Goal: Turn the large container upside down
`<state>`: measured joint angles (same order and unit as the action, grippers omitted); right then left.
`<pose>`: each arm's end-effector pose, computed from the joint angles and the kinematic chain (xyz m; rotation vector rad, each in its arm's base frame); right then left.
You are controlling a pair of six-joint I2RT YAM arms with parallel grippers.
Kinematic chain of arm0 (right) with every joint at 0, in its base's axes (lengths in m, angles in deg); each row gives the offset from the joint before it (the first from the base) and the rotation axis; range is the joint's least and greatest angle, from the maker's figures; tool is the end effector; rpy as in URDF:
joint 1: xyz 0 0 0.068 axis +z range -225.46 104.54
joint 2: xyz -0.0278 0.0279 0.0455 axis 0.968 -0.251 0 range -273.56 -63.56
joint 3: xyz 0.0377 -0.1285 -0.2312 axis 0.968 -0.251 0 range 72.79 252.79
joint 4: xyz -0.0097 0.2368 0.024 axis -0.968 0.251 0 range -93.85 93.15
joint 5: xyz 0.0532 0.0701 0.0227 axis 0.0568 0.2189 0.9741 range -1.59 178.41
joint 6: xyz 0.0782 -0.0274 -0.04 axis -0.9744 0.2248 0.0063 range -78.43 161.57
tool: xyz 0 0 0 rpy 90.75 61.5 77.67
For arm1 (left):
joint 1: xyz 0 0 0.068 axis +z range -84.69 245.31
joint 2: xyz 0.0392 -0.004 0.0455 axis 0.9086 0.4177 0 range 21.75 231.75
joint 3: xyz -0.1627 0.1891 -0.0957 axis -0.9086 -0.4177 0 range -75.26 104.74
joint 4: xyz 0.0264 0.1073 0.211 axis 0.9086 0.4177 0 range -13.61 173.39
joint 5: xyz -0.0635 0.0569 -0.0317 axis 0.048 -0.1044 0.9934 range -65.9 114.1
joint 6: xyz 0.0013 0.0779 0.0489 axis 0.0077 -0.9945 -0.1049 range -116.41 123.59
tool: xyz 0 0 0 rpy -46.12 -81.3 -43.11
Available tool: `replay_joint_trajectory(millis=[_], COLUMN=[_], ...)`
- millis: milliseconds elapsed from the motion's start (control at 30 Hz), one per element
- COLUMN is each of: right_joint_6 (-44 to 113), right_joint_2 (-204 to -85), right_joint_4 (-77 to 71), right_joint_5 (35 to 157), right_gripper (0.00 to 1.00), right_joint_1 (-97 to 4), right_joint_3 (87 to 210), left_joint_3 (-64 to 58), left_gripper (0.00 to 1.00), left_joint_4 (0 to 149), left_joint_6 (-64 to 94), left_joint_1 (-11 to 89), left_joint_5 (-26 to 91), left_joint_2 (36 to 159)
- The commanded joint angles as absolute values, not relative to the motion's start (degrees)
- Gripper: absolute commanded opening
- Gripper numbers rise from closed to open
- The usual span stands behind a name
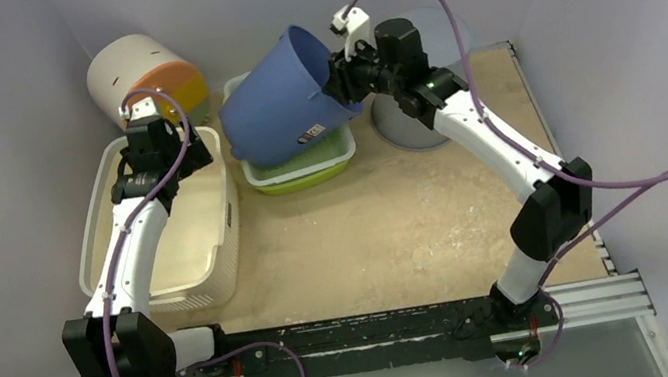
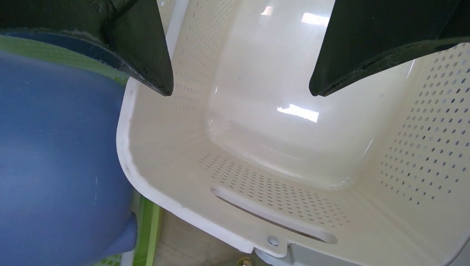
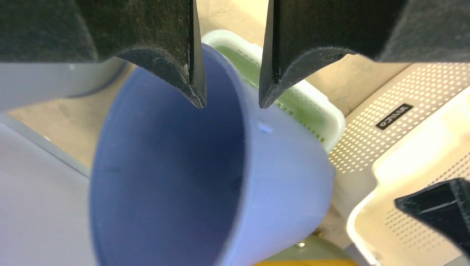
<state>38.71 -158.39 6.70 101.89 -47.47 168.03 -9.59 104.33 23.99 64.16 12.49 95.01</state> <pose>0.3557 0.2110 0.4052 -0.5568 1.6915 0.5965 0.2980 0.0106 0.3011 -0.4756 2.1237 0.0081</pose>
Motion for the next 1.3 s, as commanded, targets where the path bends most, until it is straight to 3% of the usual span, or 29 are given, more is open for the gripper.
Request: replay_joint_trajectory(millis=[0,333,767,1067,1267], right_joint_6=[44.3,43.7,40.9,40.2,40.0], right_joint_2=[-160.1,-160.6,-158.5,-159.7,-161.1], right_joint_4=[8.4,7.5,1.4,0.8,0.0], right_joint_5=[108.0,105.8,92.2,100.0,101.2], right_gripper=[0.43,0.56,0.56,0.56,0.5], right_joint_1=[-45.7,-44.6,-44.9,-45.3,-45.2], right_joint_3=[175.0,172.7,165.5,165.5,164.9], left_joint_3=[-7.8,-9.3,-10.0,-10.8,-10.9], left_gripper=[0.95,0.95,0.95,0.95,0.95], left_joint_4=[102.7,102.6,103.3,103.4,103.6], left_joint_6=[23.9,24.0,23.3,23.1,23.1], left_joint_1=[64.3,64.3,64.3,64.3,64.2], left_joint_5=[12.7,12.6,11.8,11.4,11.0], left_joint_2=[94.2,93.9,93.2,92.8,92.5])
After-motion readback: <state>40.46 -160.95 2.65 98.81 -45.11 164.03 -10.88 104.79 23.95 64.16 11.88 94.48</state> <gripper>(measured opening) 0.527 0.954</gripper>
